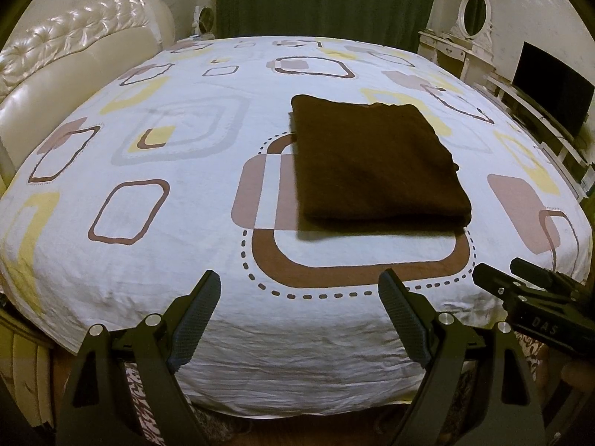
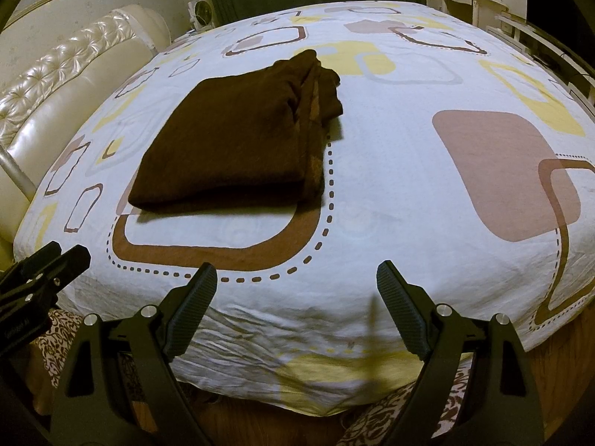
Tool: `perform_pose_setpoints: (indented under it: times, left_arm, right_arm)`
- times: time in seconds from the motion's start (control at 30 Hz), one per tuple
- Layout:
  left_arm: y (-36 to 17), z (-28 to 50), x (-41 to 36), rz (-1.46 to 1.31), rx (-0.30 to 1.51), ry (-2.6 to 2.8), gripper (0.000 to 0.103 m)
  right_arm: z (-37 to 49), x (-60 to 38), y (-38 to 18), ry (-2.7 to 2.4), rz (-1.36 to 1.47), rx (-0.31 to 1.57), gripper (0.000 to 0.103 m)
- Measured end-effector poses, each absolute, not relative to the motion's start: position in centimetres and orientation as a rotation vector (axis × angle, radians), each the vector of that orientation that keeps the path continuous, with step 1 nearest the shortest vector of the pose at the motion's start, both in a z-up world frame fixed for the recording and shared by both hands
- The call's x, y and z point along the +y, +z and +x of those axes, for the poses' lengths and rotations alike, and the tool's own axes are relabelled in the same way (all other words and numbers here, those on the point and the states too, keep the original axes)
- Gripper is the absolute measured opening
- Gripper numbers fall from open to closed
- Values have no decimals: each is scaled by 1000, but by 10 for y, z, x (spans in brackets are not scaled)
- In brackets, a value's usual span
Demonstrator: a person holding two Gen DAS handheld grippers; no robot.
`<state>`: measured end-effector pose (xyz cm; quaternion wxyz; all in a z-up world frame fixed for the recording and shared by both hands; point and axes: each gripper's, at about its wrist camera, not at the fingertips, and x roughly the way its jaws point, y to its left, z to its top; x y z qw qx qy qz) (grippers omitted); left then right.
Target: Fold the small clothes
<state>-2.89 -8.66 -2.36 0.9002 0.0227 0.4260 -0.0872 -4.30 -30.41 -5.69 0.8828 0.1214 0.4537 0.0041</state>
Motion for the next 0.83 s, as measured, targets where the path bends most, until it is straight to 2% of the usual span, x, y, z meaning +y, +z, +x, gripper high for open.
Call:
perform_pose_setpoints:
  times: [0.23,0.33,0.6,0.77,0.83]
  left_arm:
    - [-23,-29,-86,42,879,-187,86]
    - [-20,-30,-85,15,874,-206,91]
    - [-2,-28,-80,-12,842,-270,91]
    - [19,25,-42,-71,790,-143,91]
    - [22,71,-21,-55,788,-38,91]
  right_arm:
    - [-43,-303,-57,10,253,947,88]
    - [-43,-303,-58,14,251,946,88]
    - [-41,-307,-56,22,282,953,88]
    - [-27,-314,-31,77,324,908,88]
    - [-11,-325,-19,80,341,876,88]
